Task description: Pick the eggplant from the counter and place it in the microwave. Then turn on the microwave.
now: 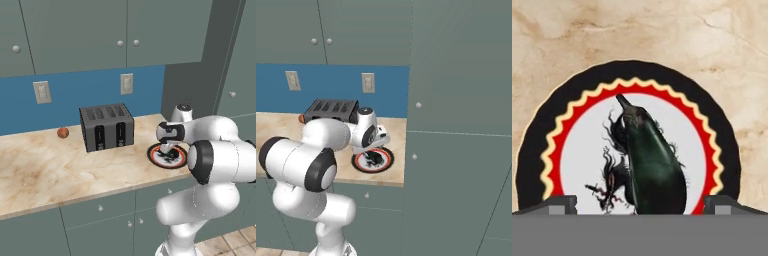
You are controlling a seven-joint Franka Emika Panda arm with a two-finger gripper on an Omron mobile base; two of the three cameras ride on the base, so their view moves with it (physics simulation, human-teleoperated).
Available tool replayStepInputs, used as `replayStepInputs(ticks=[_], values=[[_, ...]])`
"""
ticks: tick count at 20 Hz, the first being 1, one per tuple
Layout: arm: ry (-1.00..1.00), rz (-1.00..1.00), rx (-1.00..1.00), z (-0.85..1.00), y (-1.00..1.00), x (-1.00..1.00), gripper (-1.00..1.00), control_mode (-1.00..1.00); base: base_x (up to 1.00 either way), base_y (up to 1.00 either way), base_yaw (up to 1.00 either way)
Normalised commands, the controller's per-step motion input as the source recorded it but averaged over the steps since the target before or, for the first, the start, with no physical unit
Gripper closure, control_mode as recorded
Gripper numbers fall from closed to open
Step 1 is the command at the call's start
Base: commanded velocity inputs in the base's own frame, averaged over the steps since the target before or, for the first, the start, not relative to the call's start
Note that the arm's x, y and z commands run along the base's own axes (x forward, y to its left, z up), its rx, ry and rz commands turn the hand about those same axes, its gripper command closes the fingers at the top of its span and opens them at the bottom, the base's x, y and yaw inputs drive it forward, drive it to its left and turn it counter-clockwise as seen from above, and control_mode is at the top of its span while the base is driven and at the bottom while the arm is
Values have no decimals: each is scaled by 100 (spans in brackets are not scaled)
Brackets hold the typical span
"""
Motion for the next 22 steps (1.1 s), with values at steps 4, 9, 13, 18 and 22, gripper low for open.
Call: replayStepInputs(ticks=[4,9,13,18,22], values=[[3,2,0,-18,-6,8,-100,-100,0,0,0],[2,2,0,-16,-4,8,-100,-100,0,0,0],[2,2,0,-17,-1,11,-100,-100,0,0,0],[4,2,0,-18,0,6,-100,-100,0,0,0],[2,2,0,-17,-2,4,-100,-100,0,0,0]])
